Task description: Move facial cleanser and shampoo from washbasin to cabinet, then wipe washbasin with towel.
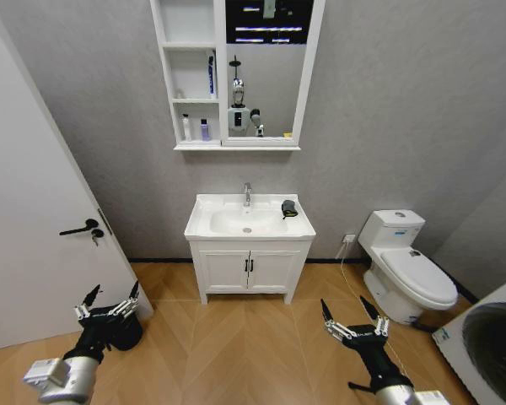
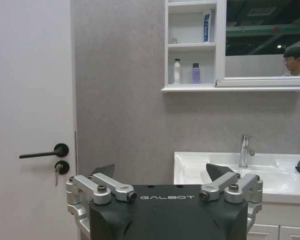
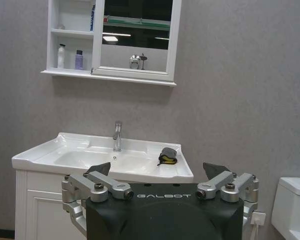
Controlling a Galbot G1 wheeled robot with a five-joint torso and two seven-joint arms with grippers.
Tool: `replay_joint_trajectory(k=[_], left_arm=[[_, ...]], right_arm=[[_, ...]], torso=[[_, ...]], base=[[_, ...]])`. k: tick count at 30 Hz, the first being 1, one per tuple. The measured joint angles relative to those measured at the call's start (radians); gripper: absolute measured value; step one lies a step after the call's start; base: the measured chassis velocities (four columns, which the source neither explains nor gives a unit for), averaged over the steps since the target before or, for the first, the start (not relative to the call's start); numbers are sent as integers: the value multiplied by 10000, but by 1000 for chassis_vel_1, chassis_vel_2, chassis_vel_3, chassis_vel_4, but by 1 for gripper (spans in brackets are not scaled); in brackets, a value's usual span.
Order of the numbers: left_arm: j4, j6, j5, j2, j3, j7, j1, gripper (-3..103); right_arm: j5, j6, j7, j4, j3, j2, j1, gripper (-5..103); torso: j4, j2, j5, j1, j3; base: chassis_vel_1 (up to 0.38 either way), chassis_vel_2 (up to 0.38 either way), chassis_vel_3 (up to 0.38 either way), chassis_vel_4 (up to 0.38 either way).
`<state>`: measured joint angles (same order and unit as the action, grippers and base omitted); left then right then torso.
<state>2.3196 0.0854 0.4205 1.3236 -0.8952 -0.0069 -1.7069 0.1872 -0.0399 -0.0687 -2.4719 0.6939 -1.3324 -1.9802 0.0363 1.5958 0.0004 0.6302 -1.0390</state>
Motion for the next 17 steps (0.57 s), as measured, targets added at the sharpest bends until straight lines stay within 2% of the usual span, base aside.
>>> replay_joint_trajectory(k=[17], left_arm=[[0, 0, -1, 0, 1, 1, 1, 100]], right_arm=[[0, -1, 0, 0, 1, 1, 2, 100]], torso=[[4, -6, -4, 8, -2]], base=[[-30, 19, 25, -26]])
